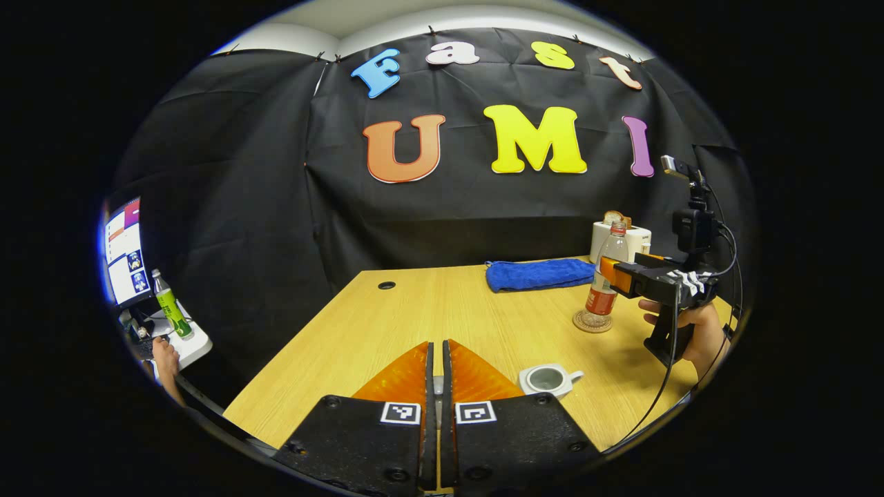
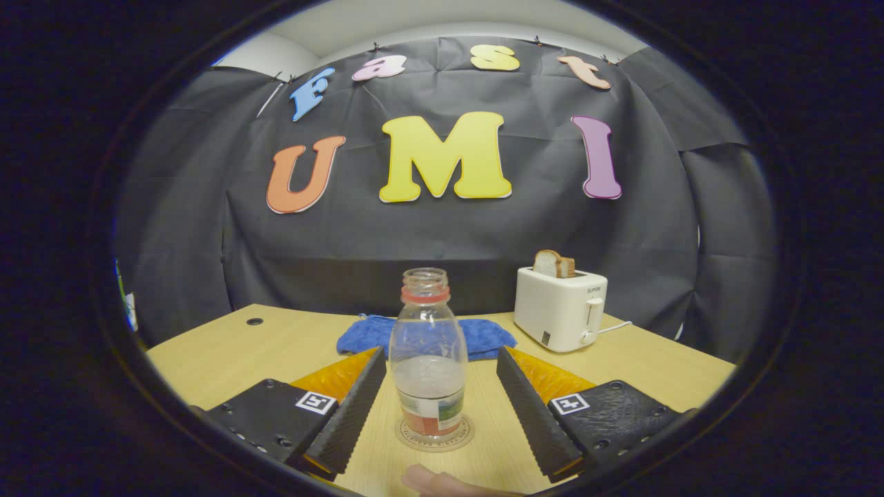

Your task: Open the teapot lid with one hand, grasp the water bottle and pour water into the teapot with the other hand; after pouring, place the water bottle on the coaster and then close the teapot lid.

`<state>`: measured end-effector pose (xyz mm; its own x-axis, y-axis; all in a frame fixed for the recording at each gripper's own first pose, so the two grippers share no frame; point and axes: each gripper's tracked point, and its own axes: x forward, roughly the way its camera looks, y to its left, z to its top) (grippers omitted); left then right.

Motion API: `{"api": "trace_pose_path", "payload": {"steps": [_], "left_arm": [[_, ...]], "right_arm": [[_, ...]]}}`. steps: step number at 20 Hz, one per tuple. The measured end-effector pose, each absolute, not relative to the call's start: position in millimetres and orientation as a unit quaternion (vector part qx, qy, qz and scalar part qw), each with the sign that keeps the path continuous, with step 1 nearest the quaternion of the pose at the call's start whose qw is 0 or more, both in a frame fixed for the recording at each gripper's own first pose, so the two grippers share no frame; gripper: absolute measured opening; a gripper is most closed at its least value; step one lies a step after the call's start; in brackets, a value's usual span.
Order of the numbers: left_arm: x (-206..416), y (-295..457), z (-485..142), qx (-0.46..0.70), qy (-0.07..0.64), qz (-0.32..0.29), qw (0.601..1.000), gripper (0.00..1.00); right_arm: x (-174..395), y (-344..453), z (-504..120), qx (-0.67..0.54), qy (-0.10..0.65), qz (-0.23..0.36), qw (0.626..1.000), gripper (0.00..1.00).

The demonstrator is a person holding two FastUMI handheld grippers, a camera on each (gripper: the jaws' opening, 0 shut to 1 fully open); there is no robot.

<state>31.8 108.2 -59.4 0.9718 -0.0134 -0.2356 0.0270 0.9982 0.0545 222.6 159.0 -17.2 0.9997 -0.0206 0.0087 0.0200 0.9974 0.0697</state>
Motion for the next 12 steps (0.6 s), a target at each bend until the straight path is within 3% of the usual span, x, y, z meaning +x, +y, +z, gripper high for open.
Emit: {"api": "trace_pose_path", "payload": {"steps": [12], "left_arm": [[28.4,48.1,-38.5,-0.003,0.081,-0.08,0.993,0.06]], "right_arm": [[108.2,114.1,-7.5,-0.033,-0.041,-0.028,0.998,0.95]]}}
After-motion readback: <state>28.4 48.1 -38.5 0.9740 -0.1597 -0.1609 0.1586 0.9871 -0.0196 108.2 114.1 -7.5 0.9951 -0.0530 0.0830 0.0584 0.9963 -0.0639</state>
